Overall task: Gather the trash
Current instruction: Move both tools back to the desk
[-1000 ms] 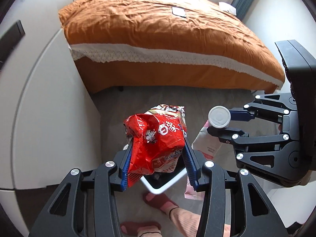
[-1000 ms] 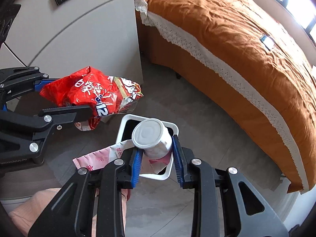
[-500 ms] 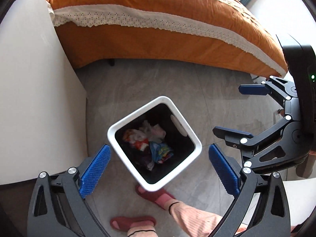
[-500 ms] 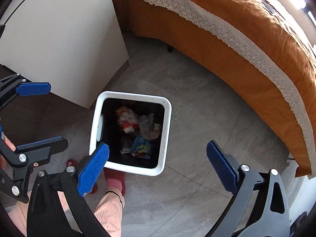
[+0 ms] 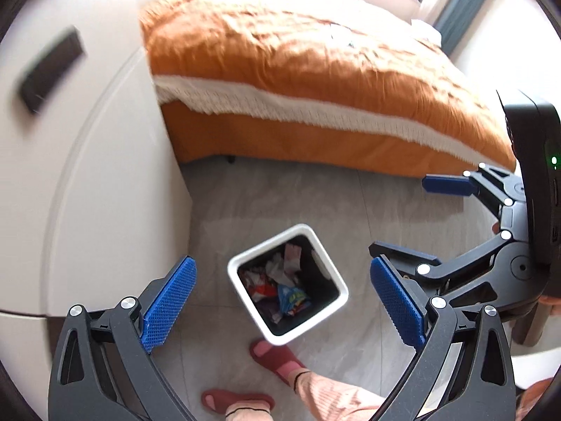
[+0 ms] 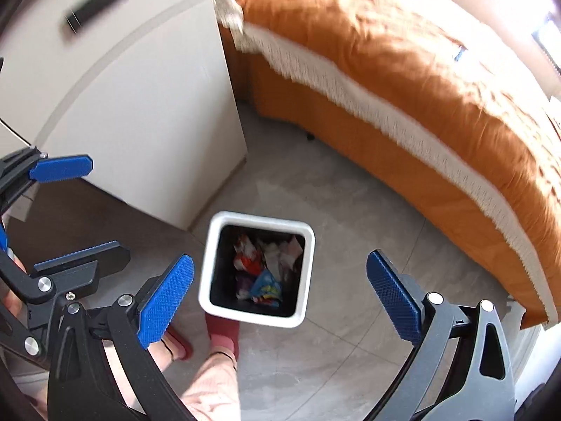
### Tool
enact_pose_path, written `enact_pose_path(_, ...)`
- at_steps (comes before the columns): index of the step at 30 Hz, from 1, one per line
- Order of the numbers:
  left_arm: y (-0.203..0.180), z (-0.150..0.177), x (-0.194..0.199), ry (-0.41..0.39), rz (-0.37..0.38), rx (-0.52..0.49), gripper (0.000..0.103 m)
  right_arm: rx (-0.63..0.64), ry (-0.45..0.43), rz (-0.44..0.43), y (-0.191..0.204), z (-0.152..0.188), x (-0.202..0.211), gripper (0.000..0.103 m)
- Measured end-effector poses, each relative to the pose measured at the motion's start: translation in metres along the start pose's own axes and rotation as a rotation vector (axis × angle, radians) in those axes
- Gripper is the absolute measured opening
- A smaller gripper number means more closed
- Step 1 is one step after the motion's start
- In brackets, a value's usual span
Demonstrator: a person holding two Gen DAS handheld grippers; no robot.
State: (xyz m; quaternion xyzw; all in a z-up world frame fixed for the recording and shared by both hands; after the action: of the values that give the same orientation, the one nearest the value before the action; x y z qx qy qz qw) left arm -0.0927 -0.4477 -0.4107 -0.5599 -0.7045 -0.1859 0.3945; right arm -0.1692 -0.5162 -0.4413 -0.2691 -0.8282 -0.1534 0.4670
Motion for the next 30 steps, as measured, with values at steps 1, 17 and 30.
enact_pose_path(1,0.001,-0.01,0.015,-0.021,-0.015,0.013,0.098,0.0,-0.028,-0.003,0.004,-0.013,0.014,0.099)
enact_pose_path(17,0.082,-0.087,0.236,-0.373,-0.354,0.206,0.098,0.183,-0.377,-0.214,0.129,-0.176,0.15,0.099)
enact_pose_path(30,0.182,-0.069,0.361,-0.495,-0.632,0.318,0.098,0.334,-0.519,-0.425,0.28,-0.247,0.195,0.099)
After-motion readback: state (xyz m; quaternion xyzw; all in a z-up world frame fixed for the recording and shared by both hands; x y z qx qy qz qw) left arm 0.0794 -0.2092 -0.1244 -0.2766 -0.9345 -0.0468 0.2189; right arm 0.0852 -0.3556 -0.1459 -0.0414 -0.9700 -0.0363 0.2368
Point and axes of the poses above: each gripper's, at about its wrist camera, not at the fingertips, and x roughly against the way its jaws point, y to its left, z to its underside, the point moved 6 cm from there along -x, roughly the way its jaws point, and after that the axes turned 12 degrees about -y, right-handed, at the moved point
